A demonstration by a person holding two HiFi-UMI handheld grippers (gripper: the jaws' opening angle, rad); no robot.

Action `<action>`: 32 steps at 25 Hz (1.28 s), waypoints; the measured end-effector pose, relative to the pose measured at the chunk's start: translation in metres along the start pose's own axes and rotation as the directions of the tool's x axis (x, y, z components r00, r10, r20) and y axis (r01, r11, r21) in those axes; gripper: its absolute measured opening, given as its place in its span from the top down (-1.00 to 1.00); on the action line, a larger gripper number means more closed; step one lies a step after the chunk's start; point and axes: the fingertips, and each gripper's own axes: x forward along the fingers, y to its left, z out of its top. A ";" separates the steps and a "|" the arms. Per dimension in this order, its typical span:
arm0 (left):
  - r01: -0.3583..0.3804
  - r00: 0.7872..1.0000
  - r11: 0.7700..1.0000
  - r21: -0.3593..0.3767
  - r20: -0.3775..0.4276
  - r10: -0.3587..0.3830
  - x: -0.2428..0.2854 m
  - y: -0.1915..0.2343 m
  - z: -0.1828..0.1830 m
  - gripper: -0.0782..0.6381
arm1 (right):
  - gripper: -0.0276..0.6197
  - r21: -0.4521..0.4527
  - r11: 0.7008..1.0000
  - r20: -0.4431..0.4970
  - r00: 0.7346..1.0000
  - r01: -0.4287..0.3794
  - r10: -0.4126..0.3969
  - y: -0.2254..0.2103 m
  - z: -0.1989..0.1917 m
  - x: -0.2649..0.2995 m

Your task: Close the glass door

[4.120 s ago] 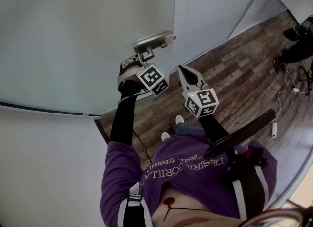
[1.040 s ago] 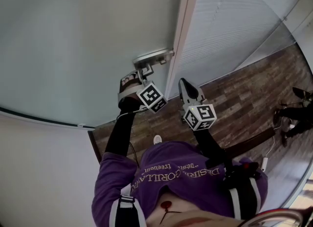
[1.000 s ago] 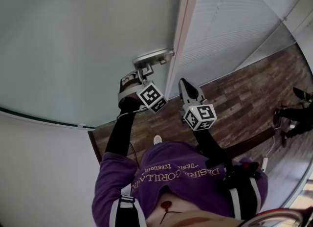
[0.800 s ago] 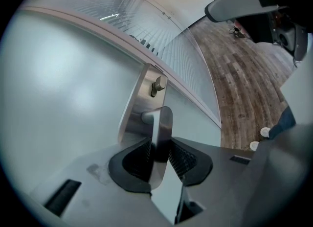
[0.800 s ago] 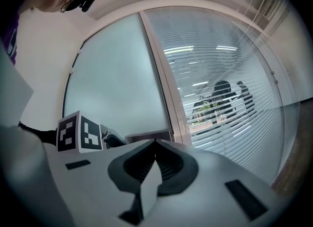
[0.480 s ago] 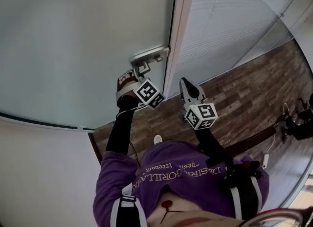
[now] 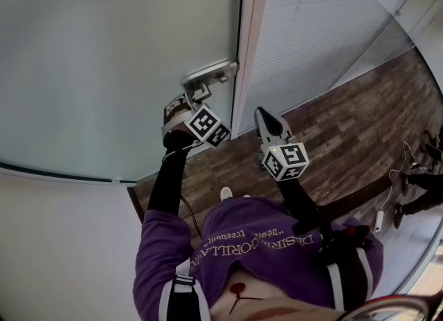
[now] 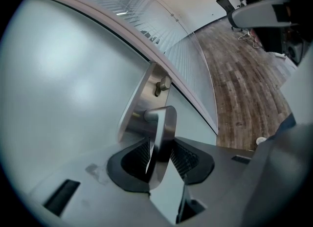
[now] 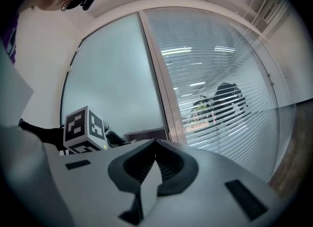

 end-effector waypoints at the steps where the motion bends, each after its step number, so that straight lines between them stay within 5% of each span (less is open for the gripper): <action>1: 0.007 1.000 1.000 -0.003 -0.001 -0.007 0.000 0.001 0.000 0.45 | 0.92 0.000 1.000 0.000 1.000 0.001 -0.001 0.000 0.001 -0.001; 15: 0.033 0.999 0.997 -0.072 -0.007 -0.034 0.013 0.004 -0.001 0.40 | 0.92 -0.033 0.999 0.009 1.000 -0.003 0.004 0.007 0.005 -0.009; 23: -0.091 0.995 0.995 0.028 0.032 0.090 0.002 0.009 0.001 0.40 | 0.92 -0.040 0.999 0.005 1.000 -0.023 0.023 0.011 0.008 -0.004; 28: -0.270 0.958 0.956 0.112 0.133 0.255 -0.022 0.008 0.002 0.40 | 0.92 -0.026 0.999 0.000 0.999 -0.039 0.039 0.013 0.005 0.001; 32: -0.372 0.907 0.928 0.036 0.229 0.354 -0.059 0.011 -0.003 0.40 | 0.92 -0.020 0.998 -0.003 0.999 -0.053 0.053 0.016 0.003 0.005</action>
